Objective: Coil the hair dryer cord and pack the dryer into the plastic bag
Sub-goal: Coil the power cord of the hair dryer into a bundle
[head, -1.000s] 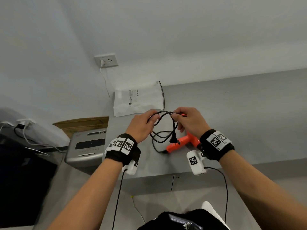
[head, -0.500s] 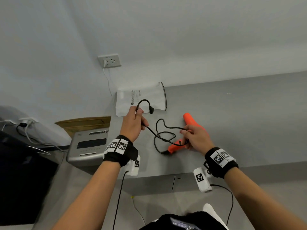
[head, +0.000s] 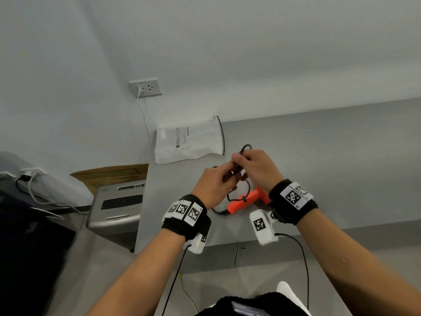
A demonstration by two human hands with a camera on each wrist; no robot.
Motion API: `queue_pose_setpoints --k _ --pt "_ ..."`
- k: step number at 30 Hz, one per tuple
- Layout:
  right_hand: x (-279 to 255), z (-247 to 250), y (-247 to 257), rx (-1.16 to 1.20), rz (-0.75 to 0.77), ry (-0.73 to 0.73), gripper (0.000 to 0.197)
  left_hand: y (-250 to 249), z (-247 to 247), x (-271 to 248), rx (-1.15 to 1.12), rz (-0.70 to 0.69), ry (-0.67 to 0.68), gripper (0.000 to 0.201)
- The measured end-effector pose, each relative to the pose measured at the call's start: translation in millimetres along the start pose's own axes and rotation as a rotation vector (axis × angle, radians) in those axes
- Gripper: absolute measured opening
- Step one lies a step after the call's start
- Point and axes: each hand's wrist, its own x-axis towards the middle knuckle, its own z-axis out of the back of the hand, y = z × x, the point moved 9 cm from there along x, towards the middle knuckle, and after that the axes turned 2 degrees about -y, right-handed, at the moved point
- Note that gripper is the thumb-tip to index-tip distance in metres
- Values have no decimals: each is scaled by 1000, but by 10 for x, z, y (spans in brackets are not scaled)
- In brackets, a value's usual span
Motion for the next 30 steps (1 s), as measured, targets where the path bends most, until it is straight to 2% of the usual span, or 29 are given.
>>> queue_pose_setpoints --k 1,5,8,11,13,14,16,18,20,21,23,24,27,30 --pt "74 114 -39 30 -18 -50 32 94 -33 -1 33 22 7 6" --pt "391 942 -284 314 -166 -288 33 781 -86 -120 137 204 42 12" --pt "598 1469 -580 413 -269 -347 30 1132 62 -229 170 318 -59 12" --pt "673 1739 -897 423 -343 -437 33 1158 229 -177 184 303 -171 14" --pt "661 1741 -1075 462 -419 -476 31 1097 280 -107 188 278 -193 17" --pt "669 1687 -1157 435 -462 -452 31 1064 281 -73 187 267 -192 19" --pt "626 1541 -1219 104 -536 -356 47 960 265 -25 190 238 -189 20" --pt "577 1301 -995 -308 -390 -306 53 822 244 30 200 204 -199 21" --pt "397 747 -546 -353 -122 -192 47 666 228 74 207 164 -212 22" --pt "284 400 -353 -341 3 -66 48 596 219 98 211 148 -220 22" --pt "72 -165 -123 -429 131 169 48 492 217 126 229 123 -231 20" --pt "50 -303 -98 -514 171 210 41 461 213 134 241 114 -229 19" --pt "118 -357 16 -728 260 146 24 452 207 119 243 111 -217 19" --pt "195 -348 148 -823 315 160 22 527 237 80 203 161 -233 17"
